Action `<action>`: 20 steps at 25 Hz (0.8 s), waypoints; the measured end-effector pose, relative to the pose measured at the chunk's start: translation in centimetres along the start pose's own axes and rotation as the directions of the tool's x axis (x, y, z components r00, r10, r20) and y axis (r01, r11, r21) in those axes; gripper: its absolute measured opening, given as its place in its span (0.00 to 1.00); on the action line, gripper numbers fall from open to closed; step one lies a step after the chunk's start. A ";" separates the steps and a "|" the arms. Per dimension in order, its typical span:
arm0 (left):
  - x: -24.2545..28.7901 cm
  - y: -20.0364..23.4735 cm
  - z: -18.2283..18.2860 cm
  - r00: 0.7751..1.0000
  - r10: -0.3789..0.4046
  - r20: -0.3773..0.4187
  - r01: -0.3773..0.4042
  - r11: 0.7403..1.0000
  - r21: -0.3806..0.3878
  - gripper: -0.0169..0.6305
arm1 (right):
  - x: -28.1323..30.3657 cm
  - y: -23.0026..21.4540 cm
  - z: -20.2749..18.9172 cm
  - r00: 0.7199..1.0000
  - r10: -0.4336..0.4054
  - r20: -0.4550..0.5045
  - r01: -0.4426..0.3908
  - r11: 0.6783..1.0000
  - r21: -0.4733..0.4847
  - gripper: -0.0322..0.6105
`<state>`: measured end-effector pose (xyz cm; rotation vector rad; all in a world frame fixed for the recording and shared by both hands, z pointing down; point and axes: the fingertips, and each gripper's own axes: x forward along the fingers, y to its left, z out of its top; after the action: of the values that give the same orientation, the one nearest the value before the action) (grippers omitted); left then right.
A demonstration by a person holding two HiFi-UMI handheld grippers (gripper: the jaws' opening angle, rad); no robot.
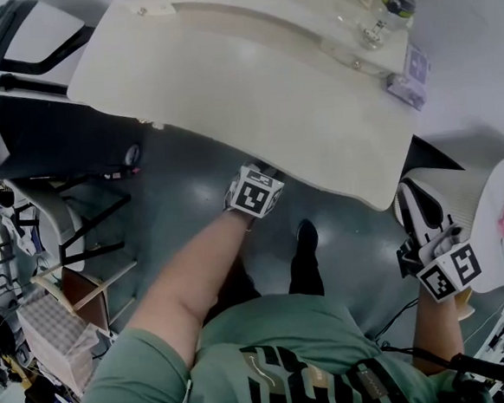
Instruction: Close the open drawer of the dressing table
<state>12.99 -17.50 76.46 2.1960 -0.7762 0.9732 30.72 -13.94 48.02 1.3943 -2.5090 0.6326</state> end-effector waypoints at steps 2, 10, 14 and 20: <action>0.1 0.0 0.1 1.000 -0.001 -0.004 0.001 1.000 -0.008 0.24 | 0.1 0.0 0.1 1.000 0.001 0.000 -0.001 1.000 -0.001 0.07; 0.3 0.1 0.2 1.000 -0.001 0.011 0.001 1.000 -0.012 0.24 | 0.6 1.1 0.5 1.000 0.010 -0.003 -0.010 1.000 -0.018 0.07; -0.7 0.0 -0.3 1.000 -0.011 0.005 0.012 0.999 -0.051 0.25 | 0.8 2.7 1.8 1.000 0.019 -0.001 -0.019 0.999 -0.040 0.07; -5.1 -0.1 -2.1 0.999 -0.039 0.036 0.042 0.995 -0.095 0.30 | 1.5 5.0 4.4 1.000 0.023 0.020 -0.021 0.998 -0.064 0.07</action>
<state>9.35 -14.57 73.52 2.1418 -0.7749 0.8631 25.82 -14.76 43.26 1.3597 -2.5404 0.5393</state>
